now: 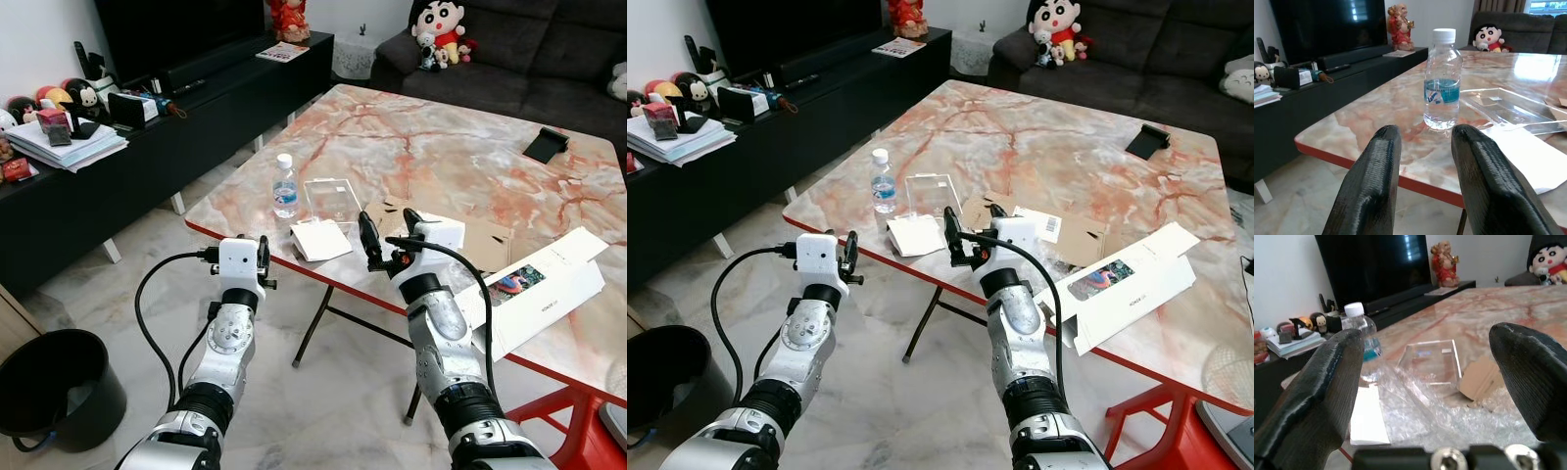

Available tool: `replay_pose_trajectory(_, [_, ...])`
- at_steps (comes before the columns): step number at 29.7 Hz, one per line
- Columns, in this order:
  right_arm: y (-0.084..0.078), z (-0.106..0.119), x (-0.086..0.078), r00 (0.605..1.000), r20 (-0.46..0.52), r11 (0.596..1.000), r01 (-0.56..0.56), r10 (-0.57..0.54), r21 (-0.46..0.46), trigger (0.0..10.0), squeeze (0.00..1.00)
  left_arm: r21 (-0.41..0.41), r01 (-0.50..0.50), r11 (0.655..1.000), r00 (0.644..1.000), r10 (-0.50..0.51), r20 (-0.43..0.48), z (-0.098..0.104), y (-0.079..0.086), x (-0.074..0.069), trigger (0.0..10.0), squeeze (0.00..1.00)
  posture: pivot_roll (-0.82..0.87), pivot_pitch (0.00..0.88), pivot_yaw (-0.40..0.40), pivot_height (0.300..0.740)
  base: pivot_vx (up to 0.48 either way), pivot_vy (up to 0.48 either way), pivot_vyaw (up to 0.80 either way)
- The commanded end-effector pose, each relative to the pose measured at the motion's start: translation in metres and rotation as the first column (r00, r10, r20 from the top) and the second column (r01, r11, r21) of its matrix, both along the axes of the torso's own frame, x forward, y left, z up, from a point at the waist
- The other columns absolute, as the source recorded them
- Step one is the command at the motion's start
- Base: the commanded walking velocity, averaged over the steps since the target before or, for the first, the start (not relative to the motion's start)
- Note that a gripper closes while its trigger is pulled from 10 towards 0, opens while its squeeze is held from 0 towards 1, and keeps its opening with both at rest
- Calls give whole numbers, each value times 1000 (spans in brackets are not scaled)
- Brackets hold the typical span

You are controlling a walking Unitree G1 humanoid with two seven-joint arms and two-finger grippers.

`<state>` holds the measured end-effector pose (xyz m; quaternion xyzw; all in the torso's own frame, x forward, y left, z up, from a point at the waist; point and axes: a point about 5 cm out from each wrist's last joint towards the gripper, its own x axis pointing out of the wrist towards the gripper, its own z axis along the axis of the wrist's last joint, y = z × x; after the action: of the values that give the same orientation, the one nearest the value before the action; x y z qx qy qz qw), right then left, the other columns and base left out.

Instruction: Picking trash to rubbish bin

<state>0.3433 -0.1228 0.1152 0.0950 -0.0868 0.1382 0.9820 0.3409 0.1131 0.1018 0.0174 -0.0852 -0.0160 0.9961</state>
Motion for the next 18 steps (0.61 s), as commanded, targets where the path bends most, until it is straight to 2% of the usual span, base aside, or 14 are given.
replay_pose_trajectory(1, [2, 5, 3, 1000, 8, 1000, -8, 8, -12, 10000, 0, -3, 8, 1000, 1000, -8, 2, 0, -1, -1, 10000, 0, -107, 43, -68, 740, 0, 0, 0])
replay_pose_trajectory(5, [4, 6, 4, 1000, 11, 1000, -21, 21, -22, 10000, 0, -6, 9, 1000, 1000, -9, 0, 0, -2, -2, 10000, 0, -107, 44, -73, 740, 0, 0, 0])
replay_pose_trajectory(10, [9, 3, 5, 998, -5, 995, -58, 57, -77, 10000, 0, -9, 12, 1000, 1000, -12, -4, -2, -4, -2, 10000, 0, -106, 46, -83, 740, 0, 0, 0])
replay_pose_trajectory(18, [8, 1, 6, 999, -14, 993, -53, 52, -101, 10000, 0, -11, 11, 1000, 1000, -11, -10, -3, -4, -3, 10000, 0, -103, 46, -90, 740, 0, 0, 0])
